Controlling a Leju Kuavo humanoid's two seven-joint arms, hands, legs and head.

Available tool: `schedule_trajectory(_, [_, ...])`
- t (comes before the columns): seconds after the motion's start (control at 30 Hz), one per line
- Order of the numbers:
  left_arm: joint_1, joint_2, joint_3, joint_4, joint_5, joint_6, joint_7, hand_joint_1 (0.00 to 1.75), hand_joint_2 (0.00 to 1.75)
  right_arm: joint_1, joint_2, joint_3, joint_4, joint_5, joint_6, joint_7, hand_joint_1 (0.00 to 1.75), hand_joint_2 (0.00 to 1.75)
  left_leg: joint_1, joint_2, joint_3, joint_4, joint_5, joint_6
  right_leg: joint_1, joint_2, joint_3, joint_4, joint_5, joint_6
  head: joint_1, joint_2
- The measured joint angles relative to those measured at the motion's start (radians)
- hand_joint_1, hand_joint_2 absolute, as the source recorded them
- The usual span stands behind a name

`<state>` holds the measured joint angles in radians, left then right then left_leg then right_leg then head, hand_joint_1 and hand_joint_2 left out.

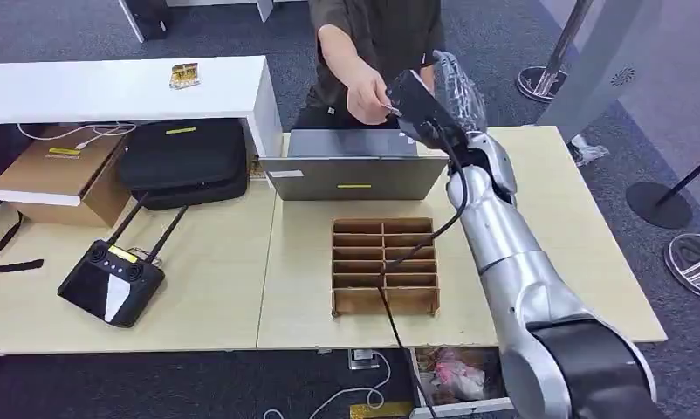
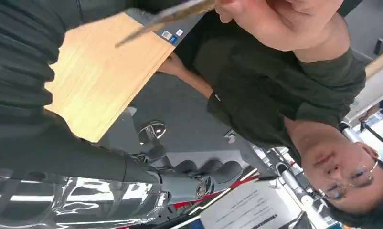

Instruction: Pass the card to the sensor for recognition and then transmit it.

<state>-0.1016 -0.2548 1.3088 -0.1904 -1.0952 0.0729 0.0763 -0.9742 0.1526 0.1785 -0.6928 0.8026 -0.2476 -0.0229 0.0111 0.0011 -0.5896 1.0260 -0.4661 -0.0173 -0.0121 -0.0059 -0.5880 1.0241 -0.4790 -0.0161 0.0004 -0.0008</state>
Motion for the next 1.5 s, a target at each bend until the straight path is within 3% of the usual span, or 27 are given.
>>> schedule_trajectory(0.9, [0.000, 0.000, 0.000, 0.000, 0.002, 0.005, -0.016, 0.00, 0.00, 0.005, 0.014, 0.018, 0.001, 0.048, -0.010, -0.019, 1.75, 1.75, 0.000, 0.000, 0.000, 0.000, 0.000, 0.000, 0.000, 0.000, 0.000, 0.000, 0.000, 0.000, 0.000, 0.000])
schedule_trajectory(0.97, [0.000, 0.000, 0.000, 0.000, 0.006, 0.005, -0.017, 0.00, 0.00, 0.005, 0.014, 0.018, 0.000, 0.000, 0.034, -0.034, 1.75, 1.75, 0.000, 0.000, 0.000, 0.000, 0.000, 0.000, 0.000, 0.000, 0.000, 0.000, 0.000, 0.000, 0.000, 0.000])
schedule_trajectory(1.0, [0.000, 0.000, 0.000, 0.000, 0.008, 0.005, -0.017, 0.00, 0.00, 0.006, 0.014, 0.010, 0.000, -0.066, 0.092, -0.041, 1.75, 1.75, 0.000, 0.000, 0.000, 0.000, 0.000, 0.000, 0.000, 0.000, -0.001, 0.000, 0.000, 0.000, 0.000, 0.000])
schedule_trajectory(1.1, [0.001, 0.000, 0.000, 0.000, 0.009, 0.002, -0.017, 0.00, 0.00, 0.012, 0.012, -0.081, -0.001, -0.442, 0.355, -0.033, 1.75, 1.75, 0.000, 0.000, 0.000, 0.000, 0.000, 0.000, 0.000, -0.001, -0.001, 0.000, 0.000, 0.000, 0.000, 0.000])
schedule_trajectory(1.17, [0.003, 0.002, 0.000, 0.000, 0.010, 0.000, -0.017, 0.00, 0.00, 0.011, -0.005, -0.139, 0.003, -0.604, 0.446, -0.025, 1.75, 1.75, 0.000, -0.001, 0.000, 0.000, 0.000, 0.000, 0.000, -0.001, -0.001, 0.000, 0.000, 0.000, 0.000, 0.000])
schedule_trajectory(1.3, [0.005, 0.004, 0.000, 0.000, 0.027, 0.003, -0.023, 0.00, 0.00, -0.002, -0.056, -0.197, 0.022, -0.732, 0.478, -0.023, 1.75, 1.75, 0.000, -0.001, -0.001, 0.000, 0.000, 0.000, 0.000, -0.001, 0.000, -0.001, 0.000, 0.000, 0.000, 0.000])
schedule_trajectory(1.5, [0.009, 0.005, 0.001, 0.000, 0.041, 0.013, -0.036, 0.00, 0.00, -0.011, -0.149, -0.224, 0.033, -0.803, 0.473, -0.032, 1.75, 1.75, -0.001, 0.000, 0.000, 0.001, -0.001, 0.001, -0.001, 0.000, -0.001, -0.001, 0.001, 0.001, 0.000, 0.000])
